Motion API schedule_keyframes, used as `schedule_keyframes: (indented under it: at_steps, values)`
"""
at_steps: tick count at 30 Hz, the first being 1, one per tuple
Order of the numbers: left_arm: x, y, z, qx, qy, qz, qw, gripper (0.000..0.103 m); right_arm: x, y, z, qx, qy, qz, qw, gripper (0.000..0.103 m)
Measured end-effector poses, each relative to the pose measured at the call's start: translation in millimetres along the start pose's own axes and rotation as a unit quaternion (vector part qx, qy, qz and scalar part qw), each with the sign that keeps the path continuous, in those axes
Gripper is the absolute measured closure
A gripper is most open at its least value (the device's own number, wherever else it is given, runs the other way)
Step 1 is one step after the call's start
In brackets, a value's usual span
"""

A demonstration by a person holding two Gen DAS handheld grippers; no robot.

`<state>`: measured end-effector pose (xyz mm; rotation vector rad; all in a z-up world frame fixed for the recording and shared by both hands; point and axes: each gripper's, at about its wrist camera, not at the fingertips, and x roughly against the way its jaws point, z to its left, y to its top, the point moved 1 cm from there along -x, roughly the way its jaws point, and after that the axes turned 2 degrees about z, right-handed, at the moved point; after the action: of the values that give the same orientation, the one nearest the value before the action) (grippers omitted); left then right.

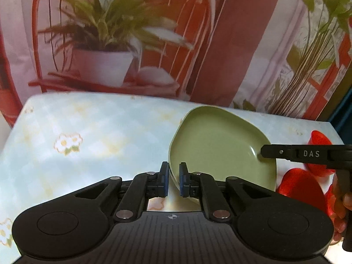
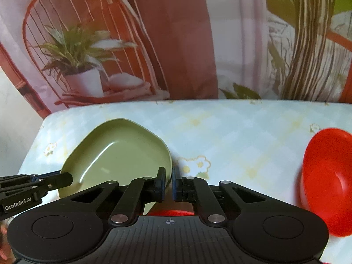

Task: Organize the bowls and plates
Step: 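Grasp the small green plate rim with the left gripper and lift it, then carry the small green plate and lower it onto the orange plate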

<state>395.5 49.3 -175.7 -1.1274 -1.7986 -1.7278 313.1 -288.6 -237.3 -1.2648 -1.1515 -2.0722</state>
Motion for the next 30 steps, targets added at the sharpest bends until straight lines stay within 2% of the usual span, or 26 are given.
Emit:
schedule_keyframes:
  at_steps: [6,13,22,30]
  values:
    - [26.2,8.4,-6.4,-0.009,0.004,-0.015,0.9998,0.093,21.4,10.6,5.6,0.0,0.013,-0.024,1.0,0.098]
    - [62.0,1.7,-21.9,-0.025,0.005,-0.025,0.9993,0.092,58.4,7.7,9.8,0.003,0.022,-0.042,0.999,0.098]
    - [99.4,-26.1,-36.4,-0.026,0.002,-0.029,0.9992,0.092,102.3,-24.4,12.6,0.011,0.022,-0.047,0.999,0.098]
    - [117.0,-57.8,-43.8,-0.018,-0.004,-0.021,0.9996,0.092,127.7,-57.1,9.4,0.014,0.023,-0.046,0.999,0.098]
